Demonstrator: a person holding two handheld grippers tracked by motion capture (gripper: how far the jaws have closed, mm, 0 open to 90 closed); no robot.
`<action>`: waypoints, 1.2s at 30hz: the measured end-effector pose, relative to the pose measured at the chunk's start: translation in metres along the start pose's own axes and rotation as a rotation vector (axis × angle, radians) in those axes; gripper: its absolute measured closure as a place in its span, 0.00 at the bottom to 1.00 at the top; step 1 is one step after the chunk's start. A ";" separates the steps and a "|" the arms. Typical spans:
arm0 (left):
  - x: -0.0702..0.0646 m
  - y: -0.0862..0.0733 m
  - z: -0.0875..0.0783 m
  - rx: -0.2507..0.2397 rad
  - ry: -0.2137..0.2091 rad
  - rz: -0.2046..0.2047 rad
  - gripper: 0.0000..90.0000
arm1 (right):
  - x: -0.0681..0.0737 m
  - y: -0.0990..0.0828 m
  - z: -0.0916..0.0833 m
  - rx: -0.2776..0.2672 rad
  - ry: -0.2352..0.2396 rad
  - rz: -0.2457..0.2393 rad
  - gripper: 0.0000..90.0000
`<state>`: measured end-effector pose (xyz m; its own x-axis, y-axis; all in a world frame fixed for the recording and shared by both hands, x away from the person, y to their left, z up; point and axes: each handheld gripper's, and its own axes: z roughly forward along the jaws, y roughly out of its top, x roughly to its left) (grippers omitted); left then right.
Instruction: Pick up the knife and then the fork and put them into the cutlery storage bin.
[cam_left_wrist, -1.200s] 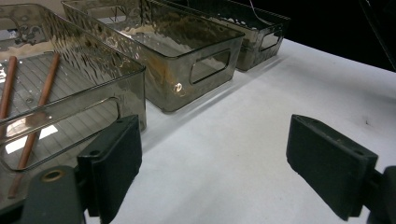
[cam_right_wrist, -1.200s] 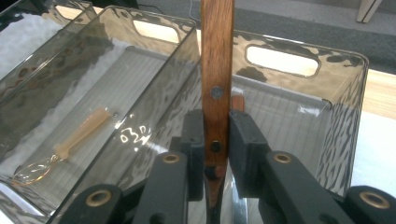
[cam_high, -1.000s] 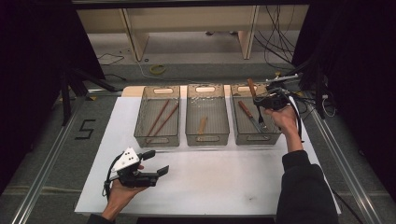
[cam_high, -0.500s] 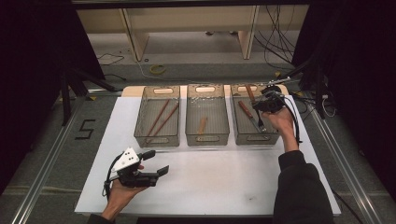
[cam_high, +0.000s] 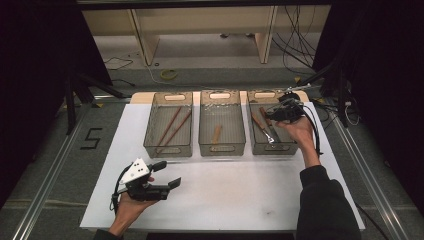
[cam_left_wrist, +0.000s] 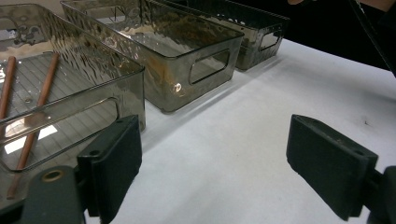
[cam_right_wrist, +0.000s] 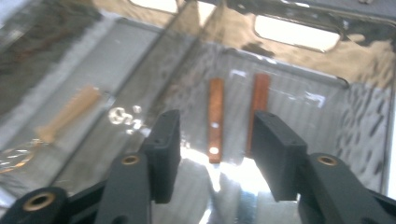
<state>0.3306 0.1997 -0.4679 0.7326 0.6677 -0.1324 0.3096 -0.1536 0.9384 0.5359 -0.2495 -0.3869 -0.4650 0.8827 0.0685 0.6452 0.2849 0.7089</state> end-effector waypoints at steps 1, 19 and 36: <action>0.000 0.000 0.000 0.001 0.000 0.001 0.20 | 0.002 -0.001 -0.002 -0.008 0.008 -0.005 0.54; 0.000 0.000 0.000 0.000 -0.002 -0.005 0.19 | 0.055 -0.026 -0.039 -0.154 0.156 -0.079 0.41; 0.001 0.000 0.001 0.005 -0.004 -0.008 0.19 | 0.075 -0.056 -0.052 -0.187 0.199 -0.109 0.37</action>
<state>0.3322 0.1993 -0.4688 0.7327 0.6657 -0.1413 0.3182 -0.1516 0.9358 0.4330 -0.2185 -0.3846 -0.6473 0.7546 0.1079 0.4704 0.2841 0.8355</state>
